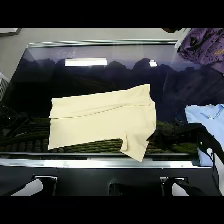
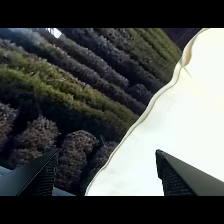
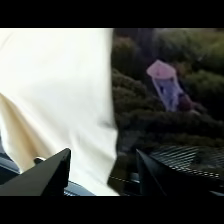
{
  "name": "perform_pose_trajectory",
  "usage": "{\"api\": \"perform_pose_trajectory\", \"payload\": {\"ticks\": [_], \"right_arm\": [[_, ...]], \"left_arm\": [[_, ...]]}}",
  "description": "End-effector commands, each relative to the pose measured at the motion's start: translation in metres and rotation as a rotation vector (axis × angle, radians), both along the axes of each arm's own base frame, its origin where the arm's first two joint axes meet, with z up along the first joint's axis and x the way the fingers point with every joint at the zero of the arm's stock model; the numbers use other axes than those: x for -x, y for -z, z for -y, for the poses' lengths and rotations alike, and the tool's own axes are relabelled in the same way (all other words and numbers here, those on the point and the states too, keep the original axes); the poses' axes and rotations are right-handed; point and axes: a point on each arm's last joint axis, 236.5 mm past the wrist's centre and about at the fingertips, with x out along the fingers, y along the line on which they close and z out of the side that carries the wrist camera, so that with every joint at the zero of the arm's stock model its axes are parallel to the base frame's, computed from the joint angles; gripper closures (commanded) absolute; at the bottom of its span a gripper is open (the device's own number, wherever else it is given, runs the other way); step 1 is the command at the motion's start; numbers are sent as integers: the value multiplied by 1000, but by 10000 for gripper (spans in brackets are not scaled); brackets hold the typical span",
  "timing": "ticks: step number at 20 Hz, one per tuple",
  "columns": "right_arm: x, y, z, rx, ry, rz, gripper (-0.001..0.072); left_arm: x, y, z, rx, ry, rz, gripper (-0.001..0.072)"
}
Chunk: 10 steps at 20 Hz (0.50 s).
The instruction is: Fold the clothes and pants, and hang the long-sleeved shirts on hangers.
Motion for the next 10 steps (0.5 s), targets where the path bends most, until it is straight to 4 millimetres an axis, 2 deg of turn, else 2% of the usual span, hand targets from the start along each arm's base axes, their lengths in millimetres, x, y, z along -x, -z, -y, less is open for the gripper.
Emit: {"api": "perform_pose_trajectory", "payload": {"ticks": [1, 2, 3, 4, 6, 7, 9, 10], "right_arm": [[-9, 13, -3, -20, 38, 19, 238], [-11, 15, -7, -48, 43, 13, 240], [-11, 18, -11, -68, 45, 6, 297], [-12, 18, -12, -79, 48, 6, 419], [-14, 17, -13, -86, 51, 9, 620], [-13, 17, -14, -88, 50, 6, 680], [-11, 15, -16, -97, 44, 3, 681], [-10, 12, -17, -103, 38, 4, 681]], "left_arm": [[1, 1, 0, 1, 1, -1, -3], [1, 1, 0, 1, 1, -2, -3], [4, 0, 4, 16, 5, -16, -2], [9, -1, 8, 39, -13, -39, -2], [11, 0, 9, 41, 10, -40, -3], [13, 1, 8, 38, 36, -39, -3], [19, 8, 8, 82, 29, -25, -3], [22, 12, 15, 146, 34, 1, -3]]}}
